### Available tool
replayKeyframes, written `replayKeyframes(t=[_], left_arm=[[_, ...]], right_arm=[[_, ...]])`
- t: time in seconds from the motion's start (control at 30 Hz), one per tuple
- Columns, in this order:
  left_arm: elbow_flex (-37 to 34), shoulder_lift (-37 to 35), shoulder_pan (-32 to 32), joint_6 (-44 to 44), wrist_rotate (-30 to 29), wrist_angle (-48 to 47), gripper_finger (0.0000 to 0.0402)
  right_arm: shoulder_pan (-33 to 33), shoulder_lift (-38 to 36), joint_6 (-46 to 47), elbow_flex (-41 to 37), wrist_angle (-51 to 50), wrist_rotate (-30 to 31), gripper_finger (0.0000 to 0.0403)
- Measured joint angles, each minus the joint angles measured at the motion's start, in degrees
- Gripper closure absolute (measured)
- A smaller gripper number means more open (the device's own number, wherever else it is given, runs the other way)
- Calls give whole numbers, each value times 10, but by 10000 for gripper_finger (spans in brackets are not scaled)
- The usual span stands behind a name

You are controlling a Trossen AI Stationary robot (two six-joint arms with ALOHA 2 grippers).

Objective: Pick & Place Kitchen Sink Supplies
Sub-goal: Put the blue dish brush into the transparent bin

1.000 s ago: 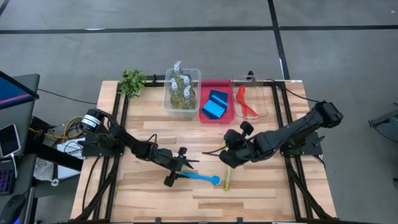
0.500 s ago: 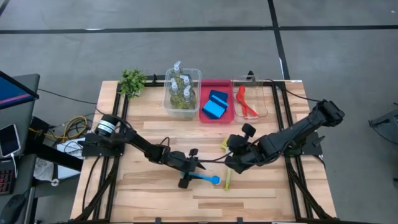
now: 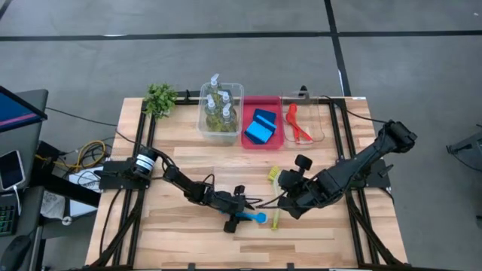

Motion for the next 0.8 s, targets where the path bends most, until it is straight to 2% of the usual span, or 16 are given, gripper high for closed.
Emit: replayKeyframes(t=[0.2, 0.8], left_arm=[[0, -5, -8, -21, -14, -11, 205], [-2, -5, -7, -118, -19, 9, 351]], right_arm=[[23, 0, 1, 0, 0, 0, 386], [70, 0, -1, 0, 0, 2, 386]])
